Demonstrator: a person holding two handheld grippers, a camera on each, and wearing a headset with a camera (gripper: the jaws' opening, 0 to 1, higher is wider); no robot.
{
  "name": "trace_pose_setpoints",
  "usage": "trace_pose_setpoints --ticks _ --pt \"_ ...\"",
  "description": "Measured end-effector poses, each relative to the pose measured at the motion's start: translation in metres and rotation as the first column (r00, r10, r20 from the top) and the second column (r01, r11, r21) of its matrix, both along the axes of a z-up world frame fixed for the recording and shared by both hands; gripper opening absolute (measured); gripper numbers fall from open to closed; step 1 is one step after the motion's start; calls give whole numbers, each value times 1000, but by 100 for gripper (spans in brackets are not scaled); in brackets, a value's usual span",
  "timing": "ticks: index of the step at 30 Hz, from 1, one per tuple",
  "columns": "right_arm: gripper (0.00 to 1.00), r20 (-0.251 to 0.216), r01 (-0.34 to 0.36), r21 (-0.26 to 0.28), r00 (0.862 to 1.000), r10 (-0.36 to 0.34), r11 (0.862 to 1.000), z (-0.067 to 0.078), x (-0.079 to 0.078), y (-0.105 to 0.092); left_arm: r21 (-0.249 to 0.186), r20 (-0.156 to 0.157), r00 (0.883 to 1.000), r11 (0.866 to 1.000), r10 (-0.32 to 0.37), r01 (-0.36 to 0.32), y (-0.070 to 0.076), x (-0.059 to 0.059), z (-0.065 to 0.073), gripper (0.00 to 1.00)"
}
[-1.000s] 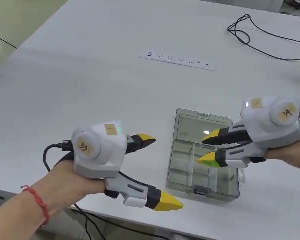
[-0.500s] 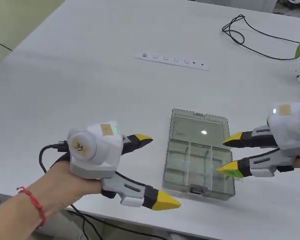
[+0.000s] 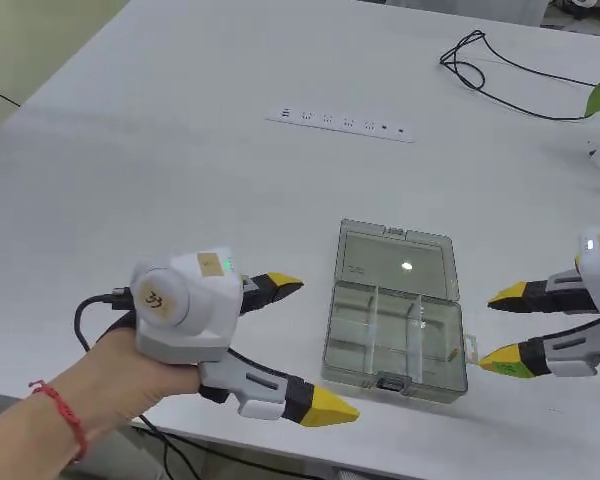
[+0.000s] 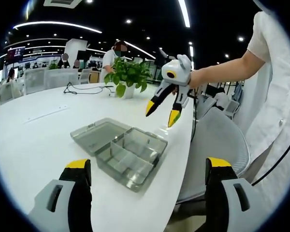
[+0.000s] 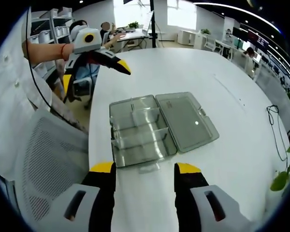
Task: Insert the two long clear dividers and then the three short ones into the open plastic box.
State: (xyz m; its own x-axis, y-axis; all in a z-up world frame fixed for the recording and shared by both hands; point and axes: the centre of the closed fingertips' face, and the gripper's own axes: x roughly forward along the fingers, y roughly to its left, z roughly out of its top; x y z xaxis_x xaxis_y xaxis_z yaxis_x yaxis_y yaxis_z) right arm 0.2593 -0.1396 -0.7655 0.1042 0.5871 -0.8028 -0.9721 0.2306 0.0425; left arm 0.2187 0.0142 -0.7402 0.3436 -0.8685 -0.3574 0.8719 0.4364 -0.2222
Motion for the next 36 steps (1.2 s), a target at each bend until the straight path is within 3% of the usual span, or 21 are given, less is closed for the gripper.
trace_pose_setpoints --ticks 11,13,18,24,31,36 --pt "50 -30 -22 -120 999 18 993 -29 -4 -45 5 -5 1000 1000 1 -1 1 0 0 100" --pt "50 -35 -32 -149 999 27 988 -36 -5 -52 7 -6 1000 1000 1 -1 1 0 0 100" --pt "50 -28 -94 -254 996 90 963 -53 -7 -73 7 -8 1000 1000 2 -2 1 -1 0 100" --pt "48 -37 -114 -297 993 108 948 -66 -8 -81 9 -9 1000 1000 0 0 2 -3 0 100" --pt "46 -44 -150 -356 989 144 922 -81 -10 -93 10 -15 1000 1000 4 -4 2 -4 0 100" --pt "44 -44 -148 -362 989 141 920 -82 -8 -95 11 -15 1000 1000 1 -1 2 -5 0 100"
